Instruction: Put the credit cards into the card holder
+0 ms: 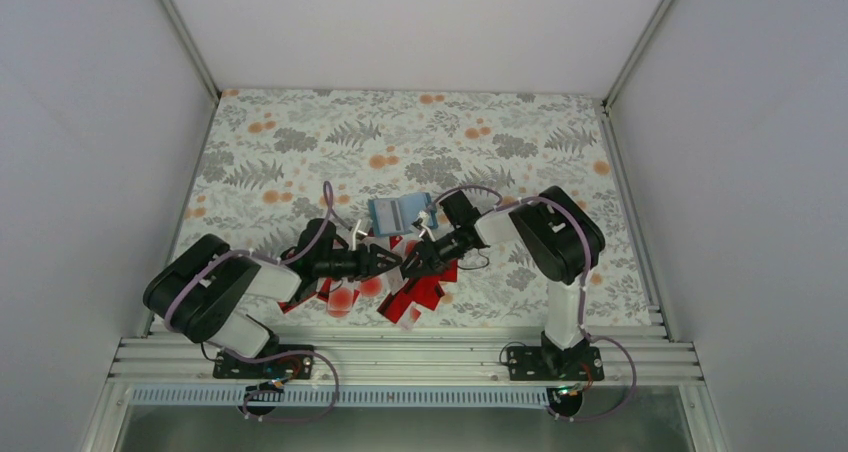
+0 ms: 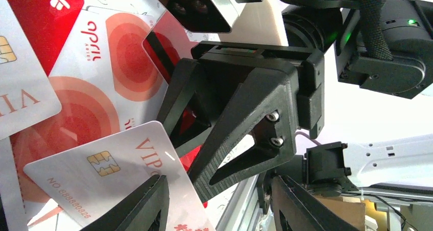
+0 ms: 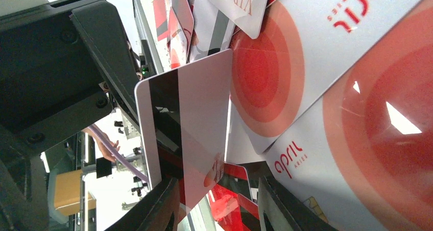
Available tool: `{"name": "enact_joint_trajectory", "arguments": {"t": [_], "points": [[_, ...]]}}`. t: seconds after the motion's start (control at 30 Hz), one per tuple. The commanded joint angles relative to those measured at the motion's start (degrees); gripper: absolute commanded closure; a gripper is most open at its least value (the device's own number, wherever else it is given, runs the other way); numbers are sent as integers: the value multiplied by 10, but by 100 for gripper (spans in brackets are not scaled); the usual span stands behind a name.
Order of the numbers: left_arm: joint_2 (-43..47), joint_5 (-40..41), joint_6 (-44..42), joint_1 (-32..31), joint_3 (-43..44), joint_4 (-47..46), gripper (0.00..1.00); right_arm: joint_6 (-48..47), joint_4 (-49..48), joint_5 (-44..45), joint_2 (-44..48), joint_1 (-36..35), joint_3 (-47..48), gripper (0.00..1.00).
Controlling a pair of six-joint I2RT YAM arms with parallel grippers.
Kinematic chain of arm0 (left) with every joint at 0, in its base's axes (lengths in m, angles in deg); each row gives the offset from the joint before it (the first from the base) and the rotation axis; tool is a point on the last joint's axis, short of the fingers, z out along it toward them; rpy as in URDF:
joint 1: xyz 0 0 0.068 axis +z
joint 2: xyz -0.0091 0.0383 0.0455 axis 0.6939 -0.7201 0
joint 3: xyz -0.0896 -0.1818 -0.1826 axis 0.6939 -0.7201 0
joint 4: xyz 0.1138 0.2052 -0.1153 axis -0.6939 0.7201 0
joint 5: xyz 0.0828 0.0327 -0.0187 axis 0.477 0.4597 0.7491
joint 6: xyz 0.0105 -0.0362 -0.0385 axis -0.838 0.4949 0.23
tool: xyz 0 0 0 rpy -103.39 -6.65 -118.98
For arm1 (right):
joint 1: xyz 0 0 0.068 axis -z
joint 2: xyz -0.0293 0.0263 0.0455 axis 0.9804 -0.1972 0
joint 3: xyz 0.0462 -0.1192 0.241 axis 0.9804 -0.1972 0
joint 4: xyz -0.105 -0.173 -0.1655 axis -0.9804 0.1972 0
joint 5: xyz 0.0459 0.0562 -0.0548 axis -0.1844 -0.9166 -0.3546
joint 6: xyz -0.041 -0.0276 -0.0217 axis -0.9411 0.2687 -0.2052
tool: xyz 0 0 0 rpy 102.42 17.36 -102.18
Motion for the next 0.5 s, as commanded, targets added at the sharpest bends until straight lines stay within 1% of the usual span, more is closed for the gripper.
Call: {"name": "enact_joint_trajectory", "arguments": {"t": [0.0,0.1,0.2,0.27,0.47], "points": [[-20,-3,-12,0,-7,-32,48,-11,16,38,-29,2,-2,60],[-19,7,-21,0,-3,-3,49,-7,14,28,-27,2,4,60],[7,29,-46,0,17,80,49,-6,13,20,-25,0,9,60],[28,42,-56,0,20,112,49,-5,13,15,-25,-3,12,60],[56,61,-73,0,22,176,49,-5,15,13,-31,-18,28,60]]}}
